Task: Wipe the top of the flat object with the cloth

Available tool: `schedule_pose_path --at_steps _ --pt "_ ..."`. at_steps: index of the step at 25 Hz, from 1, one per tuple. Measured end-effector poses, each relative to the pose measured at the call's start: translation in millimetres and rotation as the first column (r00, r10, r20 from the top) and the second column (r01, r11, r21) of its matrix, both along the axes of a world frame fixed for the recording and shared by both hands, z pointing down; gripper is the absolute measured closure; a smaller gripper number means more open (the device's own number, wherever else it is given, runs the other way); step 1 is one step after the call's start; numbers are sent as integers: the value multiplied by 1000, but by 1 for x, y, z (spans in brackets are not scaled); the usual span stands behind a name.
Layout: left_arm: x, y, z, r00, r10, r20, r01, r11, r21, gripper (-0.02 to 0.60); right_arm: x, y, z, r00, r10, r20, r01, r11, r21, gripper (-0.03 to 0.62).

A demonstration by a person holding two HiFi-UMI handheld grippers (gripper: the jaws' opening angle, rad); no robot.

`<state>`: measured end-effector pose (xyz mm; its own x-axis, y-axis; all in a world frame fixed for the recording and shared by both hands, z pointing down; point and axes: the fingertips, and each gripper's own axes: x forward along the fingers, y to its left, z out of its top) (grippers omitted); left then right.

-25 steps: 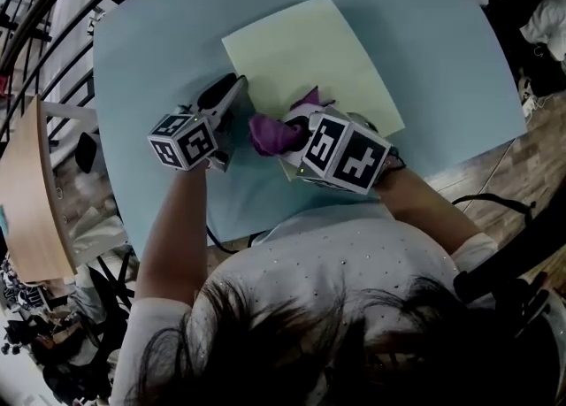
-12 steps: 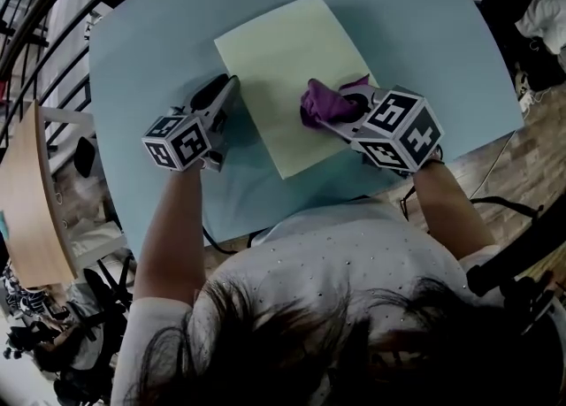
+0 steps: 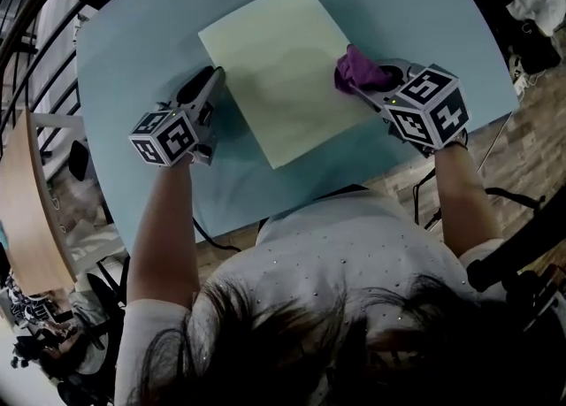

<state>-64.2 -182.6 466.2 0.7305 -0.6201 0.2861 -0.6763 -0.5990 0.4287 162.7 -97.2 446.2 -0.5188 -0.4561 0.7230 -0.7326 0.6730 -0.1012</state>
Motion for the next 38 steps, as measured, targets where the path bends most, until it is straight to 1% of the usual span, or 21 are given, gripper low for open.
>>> schedule_pose_path --at_steps 2,4,7,8,10,12,14,16,18,19,21,22,24,26,31,34,38 --pt "-3 1 3 1000 5 -1 -5 1000 -1 451 4 -1 3 999 31 -15 -31 1000 6 503" --pt "-4 3 6 1000 7 -6 -8 1000 -2 451 6 -1 7 998 61 -2 -61 998 3 503" --pt "-7 7 8 1000 3 -5 -3 1000 -2 451 1 -2 7 993 85 79 -85 996 6 503" --pt "-8 8 7 1000 2 -3 -2 1000 -1 451 -2 -2 3 990 88 106 -91 996 20 503" --pt "-8 10 5 1000 5 1 -5 1000 -2 453 -13 -3 -15 987 88 136 -99 992 77 506" --pt "-7 9 3 1000 13 -2 -13 1000 -6 453 -37 -4 -41 988 52 146 -73 988 139 505" --pt "-7 5 1 1000 20 -5 -20 1000 -7 457 -78 -4 -58 986 -6 164 -19 989 150 505" --pt "-11 3 1 1000 27 -5 -27 1000 -6 457 -127 4 -57 979 -50 199 30 994 102 505" --pt "-13 4 1 999 35 -4 -35 999 0 462 -172 22 -43 968 -89 234 84 996 31 505" --pt "-14 6 1 999 39 -3 -39 999 3 462 -190 34 -33 966 -114 232 117 993 -2 505" --pt "-16 7 0 999 46 -3 -46 999 6 462 -211 54 -11 972 -159 174 170 984 -50 505" --pt "-19 8 0 999 49 -5 -49 999 5 462 -215 59 -2 976 -167 137 176 983 -57 505" --pt "-24 9 0 998 56 -6 -56 998 2 463 -212 63 3 983 -140 118 148 987 -58 505" --pt "-26 12 -1 998 62 -4 -62 998 2 463 -197 62 2 988 -76 132 87 993 -75 505" --pt "-16 17 -6 997 81 -4 -81 997 7 463 -131 57 -2 992 77 96 -71 995 -73 505" --pt "-12 17 -7 996 93 -4 -93 996 3 463 -90 51 -3 983 169 68 -165 985 -57 505" --pt "-16 18 -6 994 111 -12 -111 994 -9 463 -45 47 -2 957 289 24 -288 957 -35 505"
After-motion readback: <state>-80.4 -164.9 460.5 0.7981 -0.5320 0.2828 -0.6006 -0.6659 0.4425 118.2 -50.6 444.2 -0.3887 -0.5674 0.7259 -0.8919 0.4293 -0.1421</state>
